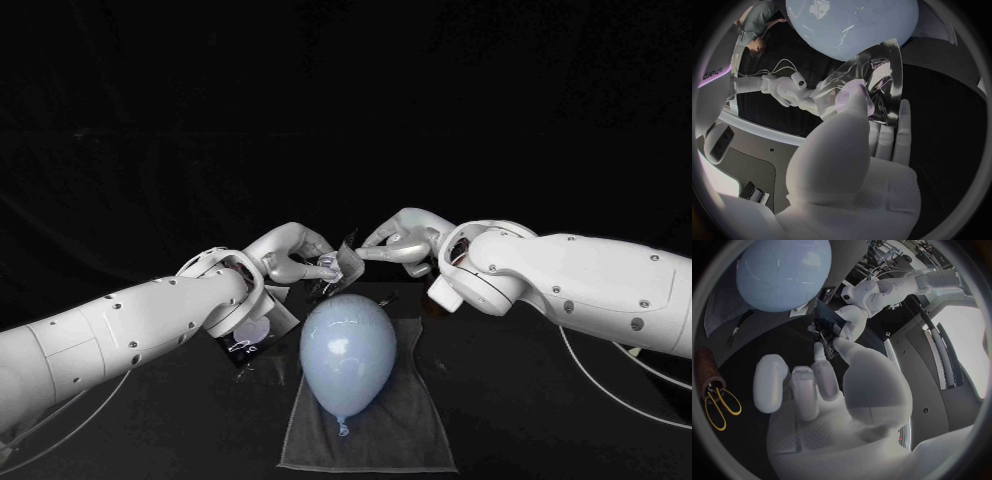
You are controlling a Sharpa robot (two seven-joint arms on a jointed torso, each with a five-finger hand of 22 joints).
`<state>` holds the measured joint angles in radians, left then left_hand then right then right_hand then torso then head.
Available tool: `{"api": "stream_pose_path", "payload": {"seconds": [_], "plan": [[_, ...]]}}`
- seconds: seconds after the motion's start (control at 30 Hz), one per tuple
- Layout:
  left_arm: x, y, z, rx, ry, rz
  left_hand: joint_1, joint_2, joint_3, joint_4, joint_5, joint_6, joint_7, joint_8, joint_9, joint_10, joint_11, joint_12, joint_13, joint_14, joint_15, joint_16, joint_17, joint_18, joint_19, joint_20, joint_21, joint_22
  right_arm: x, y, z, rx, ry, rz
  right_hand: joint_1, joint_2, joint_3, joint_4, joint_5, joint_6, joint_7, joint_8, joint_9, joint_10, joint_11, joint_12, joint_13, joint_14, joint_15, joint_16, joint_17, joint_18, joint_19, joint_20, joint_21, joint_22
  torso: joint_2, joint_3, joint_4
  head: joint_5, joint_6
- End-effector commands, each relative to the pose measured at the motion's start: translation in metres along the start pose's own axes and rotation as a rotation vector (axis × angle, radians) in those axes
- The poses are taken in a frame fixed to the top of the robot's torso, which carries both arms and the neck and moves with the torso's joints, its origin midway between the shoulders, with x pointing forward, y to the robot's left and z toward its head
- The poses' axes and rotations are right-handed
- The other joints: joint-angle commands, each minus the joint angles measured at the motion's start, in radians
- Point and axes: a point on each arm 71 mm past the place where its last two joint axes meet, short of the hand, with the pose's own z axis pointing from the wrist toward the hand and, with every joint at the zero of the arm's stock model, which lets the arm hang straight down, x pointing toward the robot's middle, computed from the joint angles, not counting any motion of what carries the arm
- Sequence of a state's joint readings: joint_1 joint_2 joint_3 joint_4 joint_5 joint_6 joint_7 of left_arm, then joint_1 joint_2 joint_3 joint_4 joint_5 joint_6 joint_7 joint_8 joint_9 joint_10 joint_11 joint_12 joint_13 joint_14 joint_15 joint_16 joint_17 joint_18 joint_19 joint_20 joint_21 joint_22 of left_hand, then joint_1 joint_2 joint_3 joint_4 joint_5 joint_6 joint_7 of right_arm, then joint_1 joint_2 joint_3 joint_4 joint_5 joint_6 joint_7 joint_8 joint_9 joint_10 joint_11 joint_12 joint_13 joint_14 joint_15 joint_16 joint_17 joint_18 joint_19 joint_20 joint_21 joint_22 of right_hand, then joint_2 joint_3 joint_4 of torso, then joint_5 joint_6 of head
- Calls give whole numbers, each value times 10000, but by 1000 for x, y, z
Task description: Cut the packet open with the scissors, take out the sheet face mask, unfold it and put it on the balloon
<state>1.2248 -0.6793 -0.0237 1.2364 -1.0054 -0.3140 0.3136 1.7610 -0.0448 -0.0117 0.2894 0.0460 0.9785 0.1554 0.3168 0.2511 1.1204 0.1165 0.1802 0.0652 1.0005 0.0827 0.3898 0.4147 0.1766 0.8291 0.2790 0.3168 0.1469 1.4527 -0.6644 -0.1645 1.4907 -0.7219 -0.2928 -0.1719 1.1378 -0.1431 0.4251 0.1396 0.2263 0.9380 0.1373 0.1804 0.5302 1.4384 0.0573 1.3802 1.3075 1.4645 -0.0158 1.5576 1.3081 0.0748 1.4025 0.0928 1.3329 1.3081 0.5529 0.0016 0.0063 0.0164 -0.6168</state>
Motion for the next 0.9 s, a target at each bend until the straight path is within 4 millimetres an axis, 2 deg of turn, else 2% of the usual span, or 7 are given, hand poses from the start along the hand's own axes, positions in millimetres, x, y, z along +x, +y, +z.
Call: {"api": "stream_pose_path", "payload": {"seconds": [0.03, 0.53, 0.9], "plan": [[-1, -2, 2, 157, 97, -44, 133, -4, 52, 14, 23, 6, 95, -38, -5, -16, 55, -52, -3, -15, 48, -39, 10, 12, 30, 6, 59, 10, 0, 1, 0, -50, 68, -183, -72, -4, 0, 69, 116, 75, 15, -44, 19, 82, -12, 46, 909, 985, 27, 30, 2256, -61, 69, 7, 65, 162, -4, 7, -4, 19, -23], [-3, 4, 4, -23, 97, 10, 147, -4, 67, 15, 23, 2, 104, -49, -10, -19, 61, -71, -3, -20, 53, -48, 12, 11, 26, 5, 66, 15, -11, -5, 1, -93, -350, -185, -17, 17, 31, 78, 305, 111, -1, -33, 33, 140, -27, 143, 1005, 997, 16, 46, 2315, -74, 104, -1, 108, 217, 4, 5, -5, 21, 16], [-2, 5, 5, -92, 143, -2, 174, -9, 89, 14, 23, -4, 115, -63, -18, -18, 68, -95, -1, -24, 57, -60, 14, 10, 21, 3, 78, 23, -6, -1, 2, -247, -64, -209, -2, -9, 24, 69, 272, 98, 3, -41, 33, 142, -24, 150, 1015, 1001, 15, 51, 2330, -73, 103, -3, 105, 217, -5, -1, -2, 41, -8]]}}
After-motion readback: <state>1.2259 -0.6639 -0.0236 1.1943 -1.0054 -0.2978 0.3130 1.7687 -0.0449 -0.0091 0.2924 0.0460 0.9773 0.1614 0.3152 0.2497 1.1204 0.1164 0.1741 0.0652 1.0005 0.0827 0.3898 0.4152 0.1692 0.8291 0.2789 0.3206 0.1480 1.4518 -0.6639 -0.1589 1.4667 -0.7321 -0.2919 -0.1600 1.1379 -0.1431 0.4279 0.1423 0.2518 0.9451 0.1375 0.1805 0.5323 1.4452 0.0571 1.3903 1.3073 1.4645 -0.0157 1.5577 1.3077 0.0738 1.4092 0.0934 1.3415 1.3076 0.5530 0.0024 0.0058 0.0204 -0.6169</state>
